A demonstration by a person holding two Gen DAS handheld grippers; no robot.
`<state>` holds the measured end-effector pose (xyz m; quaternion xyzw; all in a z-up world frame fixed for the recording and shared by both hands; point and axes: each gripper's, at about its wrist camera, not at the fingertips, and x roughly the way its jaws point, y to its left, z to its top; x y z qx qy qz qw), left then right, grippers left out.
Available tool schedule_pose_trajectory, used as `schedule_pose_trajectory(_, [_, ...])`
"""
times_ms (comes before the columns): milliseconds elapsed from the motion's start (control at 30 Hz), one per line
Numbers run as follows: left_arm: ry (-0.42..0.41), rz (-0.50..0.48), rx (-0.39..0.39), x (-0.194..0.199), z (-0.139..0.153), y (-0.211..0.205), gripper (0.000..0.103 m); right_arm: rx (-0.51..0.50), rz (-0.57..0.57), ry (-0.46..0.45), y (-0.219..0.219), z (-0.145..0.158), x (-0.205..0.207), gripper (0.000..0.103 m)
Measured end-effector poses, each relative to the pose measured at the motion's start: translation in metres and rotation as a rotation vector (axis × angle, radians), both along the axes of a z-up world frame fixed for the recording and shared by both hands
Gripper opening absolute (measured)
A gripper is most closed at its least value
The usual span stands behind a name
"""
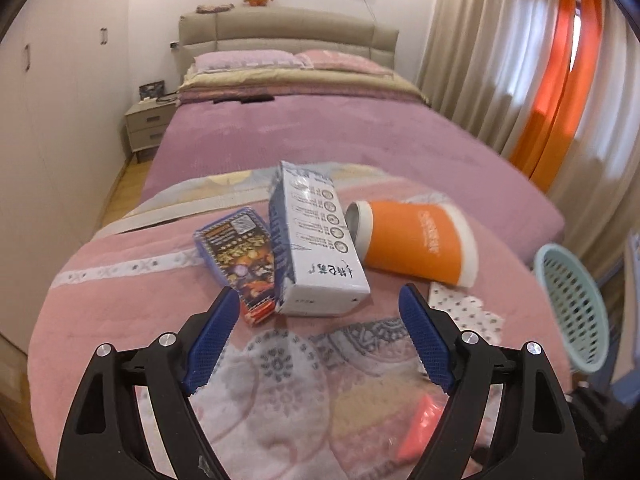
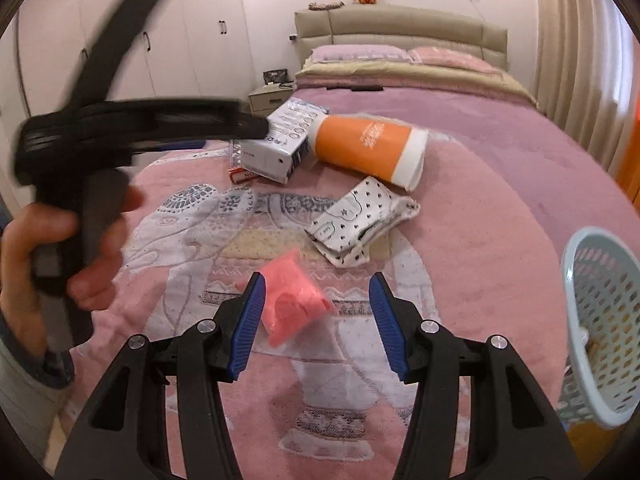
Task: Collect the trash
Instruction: 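Grasp the white drink carton with the left gripper while the right gripper grasps the pink bag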
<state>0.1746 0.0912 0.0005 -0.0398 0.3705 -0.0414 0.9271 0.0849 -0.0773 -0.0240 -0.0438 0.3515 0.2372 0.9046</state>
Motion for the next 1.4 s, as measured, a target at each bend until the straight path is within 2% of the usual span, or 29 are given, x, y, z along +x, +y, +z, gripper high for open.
schedule_pose_trajectory(100, [0.024, 0.017, 0.075, 0.018, -0.008, -0.009, 0.080, -0.023, 0.019, 0.019, 0.005, -0.007, 0.001, 0.055])
schedule_pose_trajectory(300, [0.073, 0.026, 0.189, 0.038, -0.020, -0.018, 0.080, 0.015, 0.038, 0.050, 0.000, -0.011, 0.007, 0.059])
schedule_pose_trajectory(333, [0.078, 0.029, 0.204, 0.040, -0.021, -0.018, 0.079, 0.022, 0.039, 0.054, -0.002, -0.011, 0.007, 0.059])
schedule_pose_trajectory(400, [0.077, 0.033, 0.216, 0.043, -0.022, -0.018, 0.069, 0.035, 0.037, 0.059, -0.004, -0.011, 0.008, 0.059])
schedule_pose_trajectory(433, [0.085, 0.031, 0.213, 0.043, -0.022, -0.018, 0.059, 0.042, 0.041, 0.062, -0.005, -0.011, 0.008, 0.059])
schedule_pose_trajectory(700, [-0.002, 0.024, 0.155, 0.015, -0.002, -0.009, 0.055, -0.006, 0.069, 0.067, 0.005, -0.013, 0.008, 0.060])
schedule_pose_trajectory(867, [-0.031, 0.025, 0.038, -0.014, 0.013, 0.018, 0.055, -0.072, 0.078, 0.081, 0.017, -0.018, 0.010, 0.060])
schedule_pose_trajectory(1033, [-0.055, 0.016, -0.087, -0.049, 0.021, 0.044, 0.055, -0.102, 0.092, 0.136, 0.023, -0.026, 0.024, 0.060])
schedule_pose_trajectory(1067, [-0.062, 0.022, -0.093, -0.056, 0.022, 0.047, 0.055, -0.101, 0.095, 0.138, 0.023, -0.027, 0.023, 0.060])
schedule_pose_trajectory(1133, [-0.070, 0.031, -0.097, -0.074, 0.023, 0.053, 0.055, -0.089, 0.108, 0.136, 0.022, -0.027, 0.024, 0.047])
schedule_pose_trajectory(1200, [-0.062, 0.041, -0.097, -0.088, 0.019, 0.056, 0.055, -0.093, 0.111, 0.126, 0.023, -0.026, 0.022, 0.040])
schedule_pose_trajectory(1400, [-0.025, 0.055, -0.112, -0.140, -0.006, 0.053, 0.055, -0.103, 0.085, 0.024, 0.023, -0.016, 0.004, 0.039])
